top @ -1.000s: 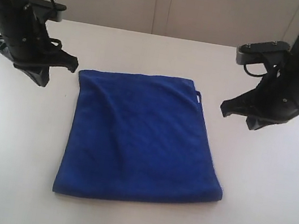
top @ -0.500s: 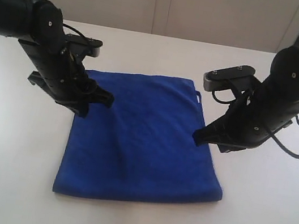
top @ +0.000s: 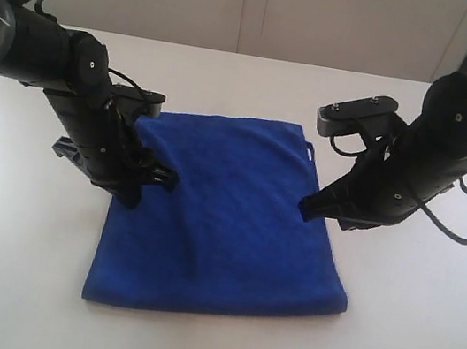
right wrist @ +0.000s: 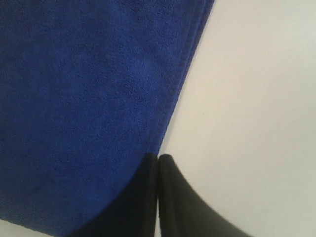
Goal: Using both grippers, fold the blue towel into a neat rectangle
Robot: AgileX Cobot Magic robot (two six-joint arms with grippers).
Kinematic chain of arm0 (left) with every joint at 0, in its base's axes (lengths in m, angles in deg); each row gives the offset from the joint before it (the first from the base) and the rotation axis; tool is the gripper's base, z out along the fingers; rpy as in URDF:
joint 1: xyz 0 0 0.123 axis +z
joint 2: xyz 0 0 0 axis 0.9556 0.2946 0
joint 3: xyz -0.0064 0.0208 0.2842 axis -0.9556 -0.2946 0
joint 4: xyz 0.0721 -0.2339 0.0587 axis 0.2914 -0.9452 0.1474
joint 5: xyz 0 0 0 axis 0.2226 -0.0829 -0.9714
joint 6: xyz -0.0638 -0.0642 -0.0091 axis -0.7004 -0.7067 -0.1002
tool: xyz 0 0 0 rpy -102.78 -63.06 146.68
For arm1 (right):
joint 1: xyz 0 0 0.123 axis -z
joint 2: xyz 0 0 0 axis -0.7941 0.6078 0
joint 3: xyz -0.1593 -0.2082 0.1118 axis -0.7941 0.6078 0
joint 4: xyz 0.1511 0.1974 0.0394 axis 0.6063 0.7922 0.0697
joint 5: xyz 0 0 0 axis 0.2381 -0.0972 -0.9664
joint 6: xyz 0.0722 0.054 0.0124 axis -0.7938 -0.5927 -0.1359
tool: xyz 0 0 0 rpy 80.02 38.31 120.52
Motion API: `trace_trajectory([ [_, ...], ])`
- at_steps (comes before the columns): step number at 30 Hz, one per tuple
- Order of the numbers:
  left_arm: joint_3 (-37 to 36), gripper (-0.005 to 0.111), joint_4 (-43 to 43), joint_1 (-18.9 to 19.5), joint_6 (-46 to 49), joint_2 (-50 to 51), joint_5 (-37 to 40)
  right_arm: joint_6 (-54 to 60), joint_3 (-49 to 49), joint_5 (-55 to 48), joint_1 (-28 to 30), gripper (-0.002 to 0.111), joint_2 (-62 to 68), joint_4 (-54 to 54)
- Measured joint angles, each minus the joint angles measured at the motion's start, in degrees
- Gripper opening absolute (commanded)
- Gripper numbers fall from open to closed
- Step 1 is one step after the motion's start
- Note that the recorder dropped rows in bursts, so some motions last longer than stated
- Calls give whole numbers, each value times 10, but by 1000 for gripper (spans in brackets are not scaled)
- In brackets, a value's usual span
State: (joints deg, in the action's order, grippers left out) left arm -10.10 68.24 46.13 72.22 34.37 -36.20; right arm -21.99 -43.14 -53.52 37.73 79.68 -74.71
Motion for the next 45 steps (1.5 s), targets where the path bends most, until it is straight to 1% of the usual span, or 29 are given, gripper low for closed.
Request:
trace_trajectory([
  [13,3,0,40,-5,11,1,2,0,7,4,0,0,0,0],
  [21,3,0,91,-5,12,1,-8,0,7,9,0,0,0,0],
  [34,3,0,109,-5,12,1,-22,0,7,18,0,0,0,0],
  [45,0,0,126,-4,10,-22,-26,0,7,21,0,0,0,1],
])
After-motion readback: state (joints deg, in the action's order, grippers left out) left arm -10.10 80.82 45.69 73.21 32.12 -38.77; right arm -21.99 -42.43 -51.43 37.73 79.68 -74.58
